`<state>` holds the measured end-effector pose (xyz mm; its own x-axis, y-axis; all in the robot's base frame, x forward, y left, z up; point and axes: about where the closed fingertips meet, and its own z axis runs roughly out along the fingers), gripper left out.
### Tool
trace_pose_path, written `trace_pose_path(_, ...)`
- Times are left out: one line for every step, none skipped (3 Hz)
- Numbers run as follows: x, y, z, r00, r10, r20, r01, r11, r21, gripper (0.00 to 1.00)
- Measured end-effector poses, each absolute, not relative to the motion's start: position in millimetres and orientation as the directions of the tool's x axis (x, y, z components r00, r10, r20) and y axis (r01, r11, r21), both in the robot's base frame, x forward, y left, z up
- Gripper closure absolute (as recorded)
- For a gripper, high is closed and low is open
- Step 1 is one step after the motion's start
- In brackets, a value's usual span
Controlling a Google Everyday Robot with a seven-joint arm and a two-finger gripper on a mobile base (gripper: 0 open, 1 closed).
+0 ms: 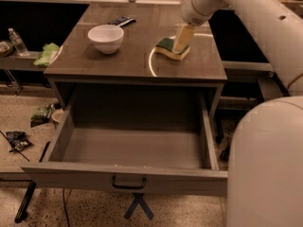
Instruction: Pick sponge from top drawer and place on counter
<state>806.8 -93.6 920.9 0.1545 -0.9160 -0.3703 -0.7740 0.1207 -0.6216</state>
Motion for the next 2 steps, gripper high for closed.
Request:
trace_pose_path(751.9,-132.9,972.9,0.080,-0.897,-0.434,-0.714,0.252,-0.653,0.00)
trace_pose_path(675.8,-155.2,1020.4,0.032,-0.885,-0.465,-0.619,0.347,-0.704,0.00)
